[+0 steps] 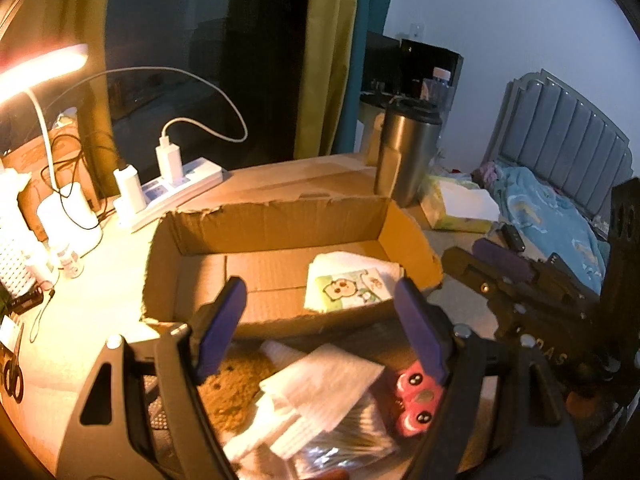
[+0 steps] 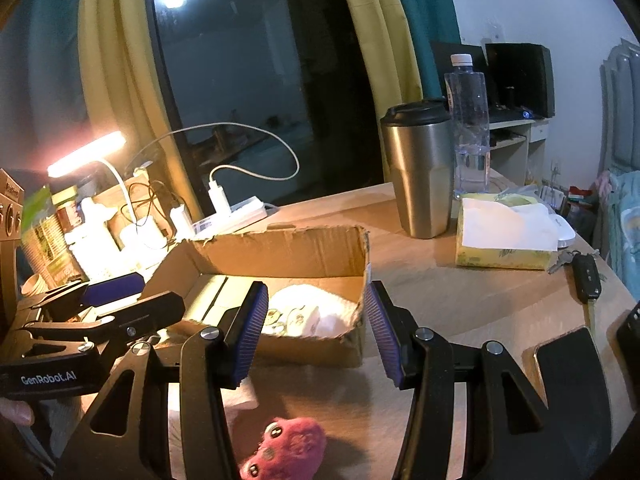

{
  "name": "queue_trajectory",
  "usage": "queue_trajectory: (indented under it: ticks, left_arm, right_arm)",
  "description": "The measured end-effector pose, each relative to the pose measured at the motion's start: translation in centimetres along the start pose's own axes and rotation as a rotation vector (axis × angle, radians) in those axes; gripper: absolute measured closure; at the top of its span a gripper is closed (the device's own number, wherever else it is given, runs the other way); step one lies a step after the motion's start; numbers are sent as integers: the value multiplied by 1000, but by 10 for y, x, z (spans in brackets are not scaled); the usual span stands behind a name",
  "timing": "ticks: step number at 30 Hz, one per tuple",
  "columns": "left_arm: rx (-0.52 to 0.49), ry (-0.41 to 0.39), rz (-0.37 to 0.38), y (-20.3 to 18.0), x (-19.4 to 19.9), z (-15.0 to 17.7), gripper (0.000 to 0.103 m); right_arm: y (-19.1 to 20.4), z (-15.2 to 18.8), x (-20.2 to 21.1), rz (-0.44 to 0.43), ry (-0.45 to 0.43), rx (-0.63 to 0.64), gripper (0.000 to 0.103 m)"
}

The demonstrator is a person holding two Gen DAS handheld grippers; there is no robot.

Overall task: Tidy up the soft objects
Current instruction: 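Withdraw both tools from the box back toward the remaining items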

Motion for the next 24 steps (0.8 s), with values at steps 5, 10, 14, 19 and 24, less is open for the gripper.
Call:
queue_trajectory:
  ticks: [5,10,14,19,24]
  left_arm:
    - [10,-3,8,13,8,6,25]
    - [26,2,12,31,13,15,25]
    - [41,4,12,45,17,23,25]
    - [42,22,18,55,19,35,25]
    - [52,40,33,58,19,46,25]
  right_arm:
    - [16,7,5,9,7,7,49]
    - [29,15,5,24,25,10,49]
    - [35,23,4,41,42,11,49]
    - [39,32,5,65,66,14,49]
    - [37,43,5,81,92,-1,49]
Point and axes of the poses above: each gripper's, at about its wrist camera, not at the fingertips, and x roughly against the way its jaws point, y to its left, z to its underside, the point moved 2 cm from there along -x, roughly the way its jaws point, and after that the axes turned 4 degrees about -z, right-handed, at the moved point
